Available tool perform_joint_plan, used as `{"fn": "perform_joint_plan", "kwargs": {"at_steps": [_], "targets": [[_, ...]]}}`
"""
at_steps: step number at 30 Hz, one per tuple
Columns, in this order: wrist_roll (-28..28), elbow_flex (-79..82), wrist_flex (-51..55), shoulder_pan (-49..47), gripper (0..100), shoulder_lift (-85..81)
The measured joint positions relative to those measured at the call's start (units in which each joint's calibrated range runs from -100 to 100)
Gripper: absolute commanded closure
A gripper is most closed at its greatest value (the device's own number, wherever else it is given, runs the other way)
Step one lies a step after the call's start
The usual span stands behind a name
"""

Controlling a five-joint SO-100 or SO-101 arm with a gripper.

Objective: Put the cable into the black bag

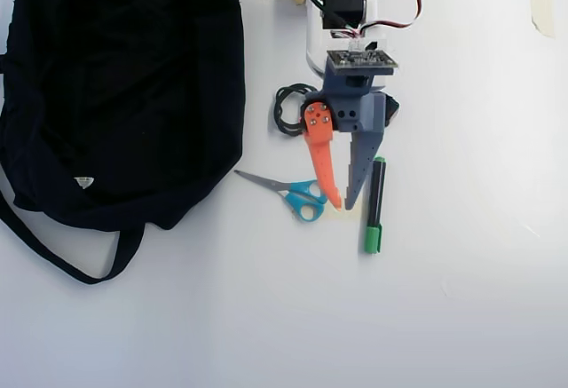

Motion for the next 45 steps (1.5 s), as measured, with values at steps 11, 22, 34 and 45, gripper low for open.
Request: {"fn": "perform_joint_plan", "kwargs": {"at_steps": [11,22,34,45], "targets": [[0.4,0.2,33.8,0.4,98,-7.6],[6.3,3.3,61.9,-1.5,98,-7.7],[6.4,7.3,69.9,-0.4,97,-7.7],[11.5,12.3,70.2,-0.5,78,-7.7]]}}
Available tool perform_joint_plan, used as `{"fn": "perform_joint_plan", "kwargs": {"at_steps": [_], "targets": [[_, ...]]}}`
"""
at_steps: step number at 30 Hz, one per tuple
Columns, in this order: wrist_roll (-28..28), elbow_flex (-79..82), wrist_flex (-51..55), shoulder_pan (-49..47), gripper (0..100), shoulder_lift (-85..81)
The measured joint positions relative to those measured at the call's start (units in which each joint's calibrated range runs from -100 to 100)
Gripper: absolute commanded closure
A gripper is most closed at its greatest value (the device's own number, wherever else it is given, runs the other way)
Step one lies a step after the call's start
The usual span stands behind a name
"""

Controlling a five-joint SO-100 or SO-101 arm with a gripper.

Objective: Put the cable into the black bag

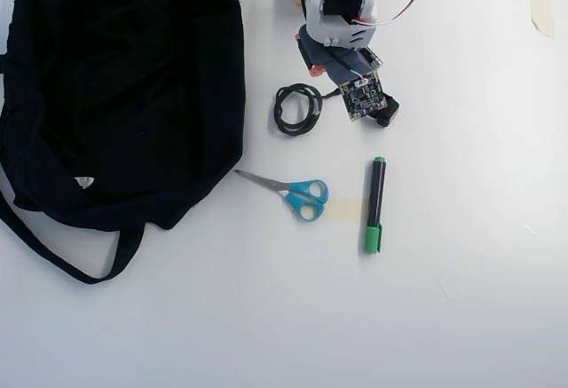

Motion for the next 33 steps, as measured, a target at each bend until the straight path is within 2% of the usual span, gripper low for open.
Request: {"fn": "perform_joint_plan", "kwargs": {"at_steps": [5,16,27,33], "targets": [[0.3,1.4,-1.6,0.1,70,0.0],[0.3,11.2,-16.0,1.2,70,0.0],[0.3,16.7,-17.4,-0.5,70,0.0],[0.3,20.4,-22.9,-0.5,70,0.2]]}}
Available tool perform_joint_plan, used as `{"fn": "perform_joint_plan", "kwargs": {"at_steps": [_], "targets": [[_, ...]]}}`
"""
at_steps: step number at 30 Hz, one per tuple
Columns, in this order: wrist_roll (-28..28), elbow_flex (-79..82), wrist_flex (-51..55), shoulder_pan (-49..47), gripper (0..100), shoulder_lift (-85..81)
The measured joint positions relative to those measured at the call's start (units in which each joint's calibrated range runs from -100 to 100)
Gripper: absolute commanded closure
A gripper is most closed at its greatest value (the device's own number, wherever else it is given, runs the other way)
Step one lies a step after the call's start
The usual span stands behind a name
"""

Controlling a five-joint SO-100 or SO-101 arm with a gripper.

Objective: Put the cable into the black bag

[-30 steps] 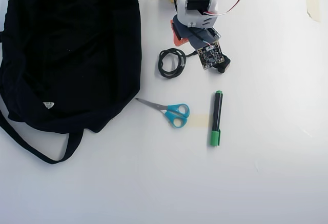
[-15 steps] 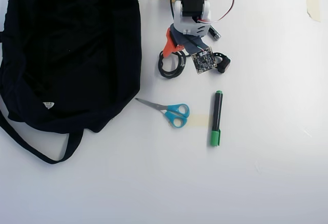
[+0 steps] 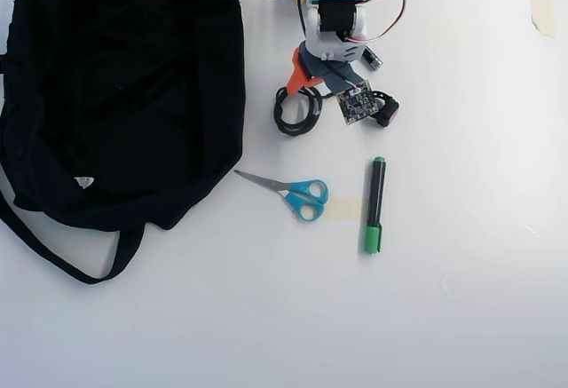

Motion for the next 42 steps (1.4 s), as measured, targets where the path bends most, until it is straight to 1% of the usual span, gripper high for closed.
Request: {"fn": "perform_joint_plan", "kwargs": {"at_steps": [3,8,15,17,22,23,24,42], "targets": [[0.0,0.2,-1.9,0.0,70,2.7],[2.0,-0.1,-4.6,0.0,70,7.0],[2.1,-0.1,-4.7,0.0,71,7.6],[2.1,-0.1,-4.7,0.0,75,7.6],[2.1,-0.3,-5.5,0.1,92,7.6],[2.1,-0.6,-5.6,0.1,97,7.6],[2.1,-0.7,-5.7,0.1,98,7.6],[2.1,-0.9,-5.6,0.1,98,7.5]]}}
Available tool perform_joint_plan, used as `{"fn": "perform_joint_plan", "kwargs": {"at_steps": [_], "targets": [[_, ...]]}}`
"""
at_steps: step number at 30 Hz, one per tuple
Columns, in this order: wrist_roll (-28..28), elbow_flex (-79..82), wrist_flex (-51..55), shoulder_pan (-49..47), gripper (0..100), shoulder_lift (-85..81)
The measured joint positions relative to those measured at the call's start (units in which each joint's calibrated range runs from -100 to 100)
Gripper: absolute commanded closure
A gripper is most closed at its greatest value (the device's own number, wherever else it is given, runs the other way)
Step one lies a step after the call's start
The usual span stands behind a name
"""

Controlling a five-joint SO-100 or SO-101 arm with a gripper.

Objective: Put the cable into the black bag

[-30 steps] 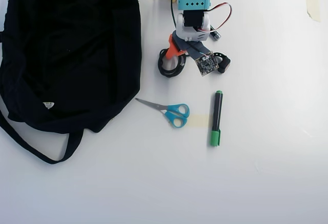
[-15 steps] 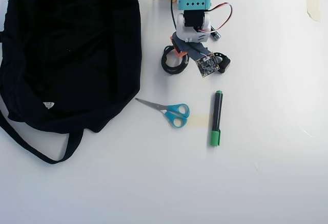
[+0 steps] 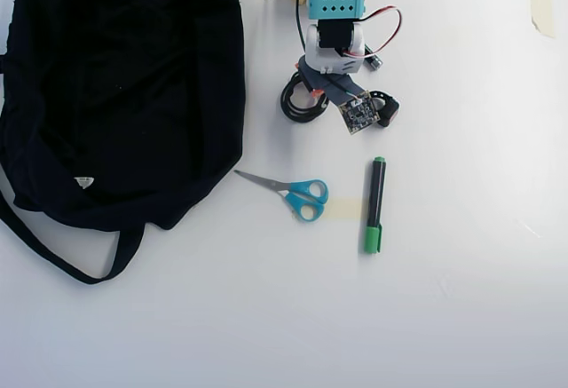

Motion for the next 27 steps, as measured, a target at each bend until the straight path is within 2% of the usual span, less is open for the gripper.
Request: {"fn": "perform_joint_plan", "kwargs": {"at_steps": [7,16,27], "targets": [[0.2,-4.1,2.7,-0.1,98,0.2],[0.2,-18.3,20.3,-0.1,98,-3.6],[0.2,-20.1,25.1,-0.1,98,-12.2]]}}
